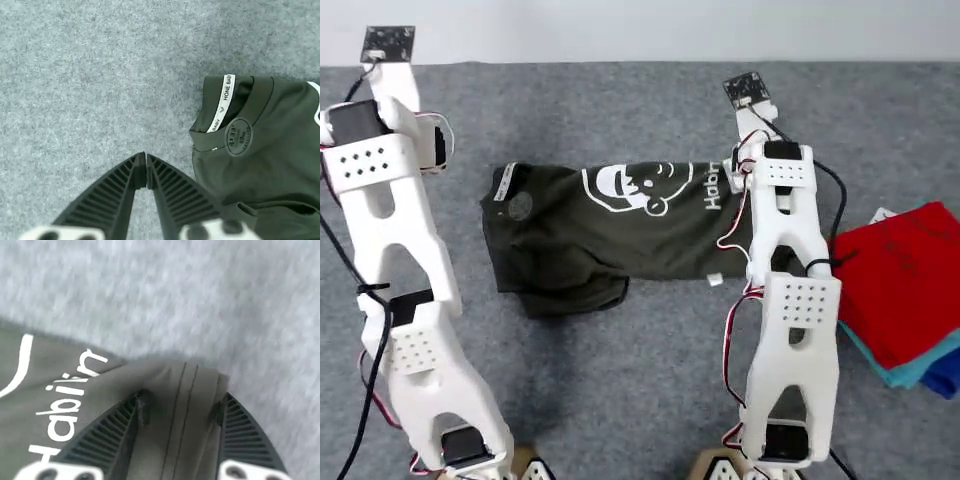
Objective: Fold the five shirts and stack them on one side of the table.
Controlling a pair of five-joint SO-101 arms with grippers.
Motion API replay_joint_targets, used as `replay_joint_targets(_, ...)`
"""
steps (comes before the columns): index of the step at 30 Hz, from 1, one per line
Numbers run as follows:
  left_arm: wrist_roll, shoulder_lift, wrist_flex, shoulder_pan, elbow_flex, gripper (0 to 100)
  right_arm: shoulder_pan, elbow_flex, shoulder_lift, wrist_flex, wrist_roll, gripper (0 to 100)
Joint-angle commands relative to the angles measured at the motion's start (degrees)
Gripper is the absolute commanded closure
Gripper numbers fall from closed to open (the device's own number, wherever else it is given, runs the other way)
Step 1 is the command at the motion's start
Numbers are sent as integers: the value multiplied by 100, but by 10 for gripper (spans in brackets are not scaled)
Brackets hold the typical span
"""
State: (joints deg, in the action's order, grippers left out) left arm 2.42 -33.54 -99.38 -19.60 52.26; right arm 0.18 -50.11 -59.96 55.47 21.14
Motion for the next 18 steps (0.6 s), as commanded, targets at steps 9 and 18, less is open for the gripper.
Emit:
replay_joint_targets(9,-26,554,-123,9,-426,994,66,-3209,-673,1938,53,769)
replay_joint_targets(18,-26,545,-123,18,-497,994,31,-3780,-989,3327,44,841)
